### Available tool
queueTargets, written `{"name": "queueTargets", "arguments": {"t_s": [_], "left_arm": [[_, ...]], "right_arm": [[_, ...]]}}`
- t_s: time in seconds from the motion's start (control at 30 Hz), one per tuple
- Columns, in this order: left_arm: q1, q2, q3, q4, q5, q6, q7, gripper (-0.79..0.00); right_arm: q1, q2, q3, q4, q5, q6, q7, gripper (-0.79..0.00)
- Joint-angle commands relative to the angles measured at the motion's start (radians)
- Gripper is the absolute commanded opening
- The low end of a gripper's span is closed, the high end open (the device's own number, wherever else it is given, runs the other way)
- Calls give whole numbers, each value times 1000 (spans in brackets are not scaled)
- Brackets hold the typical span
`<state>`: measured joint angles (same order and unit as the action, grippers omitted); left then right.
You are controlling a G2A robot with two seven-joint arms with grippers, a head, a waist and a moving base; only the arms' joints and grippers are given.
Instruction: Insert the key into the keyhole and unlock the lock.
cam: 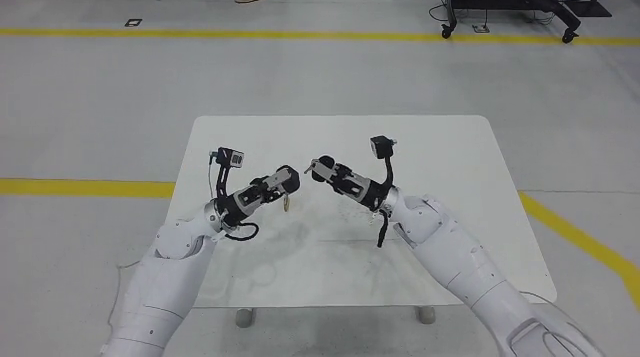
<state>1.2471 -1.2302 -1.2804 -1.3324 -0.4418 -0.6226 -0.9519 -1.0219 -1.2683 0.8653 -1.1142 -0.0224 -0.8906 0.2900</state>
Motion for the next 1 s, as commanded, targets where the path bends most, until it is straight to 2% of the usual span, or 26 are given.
{"name": "queueTargets", "arguments": {"t_s": [0.0,0.2,0.37,0.57,0.8,0.97], "left_arm": [[1,2,1,-3,78,-14,36,-400],[11,4,14,-27,198,-31,104,-437],[18,5,26,-41,213,-43,124,-446],[18,9,25,-40,219,-49,130,-616],[17,12,30,-40,255,-47,159,-745],[16,14,34,-39,266,-45,180,-785]], "right_arm": [[4,-2,-2,8,21,-8,19,-785],[9,-7,-5,21,54,-15,58,-785],[16,-12,-14,29,71,-11,89,-785],[21,-18,-14,41,79,-10,103,-785],[24,-21,-10,48,84,-11,120,-785],[24,-22,-7,49,92,-7,143,-785]]}}
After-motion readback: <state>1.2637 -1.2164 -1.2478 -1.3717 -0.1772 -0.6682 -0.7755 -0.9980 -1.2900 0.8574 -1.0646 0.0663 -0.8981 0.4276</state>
